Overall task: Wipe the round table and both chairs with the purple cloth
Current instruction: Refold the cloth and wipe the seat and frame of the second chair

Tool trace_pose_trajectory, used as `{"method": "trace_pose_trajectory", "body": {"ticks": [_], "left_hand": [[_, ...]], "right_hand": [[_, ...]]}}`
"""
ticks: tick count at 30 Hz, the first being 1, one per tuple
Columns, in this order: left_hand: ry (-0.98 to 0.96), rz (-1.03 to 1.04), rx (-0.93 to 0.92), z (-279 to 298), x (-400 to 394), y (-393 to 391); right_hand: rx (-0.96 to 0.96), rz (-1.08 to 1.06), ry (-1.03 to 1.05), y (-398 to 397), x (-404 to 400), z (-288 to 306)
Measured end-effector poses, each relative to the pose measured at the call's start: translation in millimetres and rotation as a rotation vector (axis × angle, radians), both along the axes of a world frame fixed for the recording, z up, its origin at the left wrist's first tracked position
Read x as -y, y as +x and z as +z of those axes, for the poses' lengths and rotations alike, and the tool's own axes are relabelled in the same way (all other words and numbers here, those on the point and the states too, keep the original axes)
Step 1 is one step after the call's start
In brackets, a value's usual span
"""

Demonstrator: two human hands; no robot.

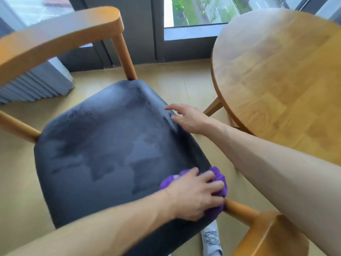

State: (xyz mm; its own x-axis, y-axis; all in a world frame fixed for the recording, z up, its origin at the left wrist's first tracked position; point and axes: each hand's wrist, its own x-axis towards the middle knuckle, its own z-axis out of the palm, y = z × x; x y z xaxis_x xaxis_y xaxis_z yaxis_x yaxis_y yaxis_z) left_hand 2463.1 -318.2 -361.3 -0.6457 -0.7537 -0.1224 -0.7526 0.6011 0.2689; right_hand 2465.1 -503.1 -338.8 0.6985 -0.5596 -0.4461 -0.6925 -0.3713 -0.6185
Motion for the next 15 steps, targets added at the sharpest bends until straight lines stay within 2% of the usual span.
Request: {"method": "trace_pose_trajectory", "body": {"ticks": [2,3,6,8,9,10,12,15], "left_hand": [[-0.154,0.033,0.094,-3.7,17.1,52.2],[-0.201,0.141,0.159,-4.7,28.3,80.6],[-0.147,0.713,0.288,-5.0,48.9,121.5],[-0.106,1.048,0.259,-5.3,50.5,93.8],[-0.092,1.135,0.234,-5.1,46.6,70.2],[-0.092,1.152,0.199,-4.9,38.8,43.2],[-0.096,0.989,0.078,-5.6,10.2,-6.9],[-0.028,0.380,-0.003,-3.5,-39.5,-31.6]], "right_hand": [[0.003,0.005,0.001,-3.3,-6.9,-2.5],[0.012,-0.008,0.022,-5.3,-9.7,-2.9],[0.071,-0.057,0.087,-8.6,-14.7,-0.8],[0.095,-0.083,0.111,-8.1,-16.5,0.1],[0.097,-0.098,0.126,-7.0,-17.5,-0.1],[0.099,-0.125,0.147,-5.9,-18.4,-0.1],[0.109,-0.210,0.219,-3.2,-17.7,-0.5],[0.074,-0.252,0.261,-1.4,-15.5,-0.1]]}}
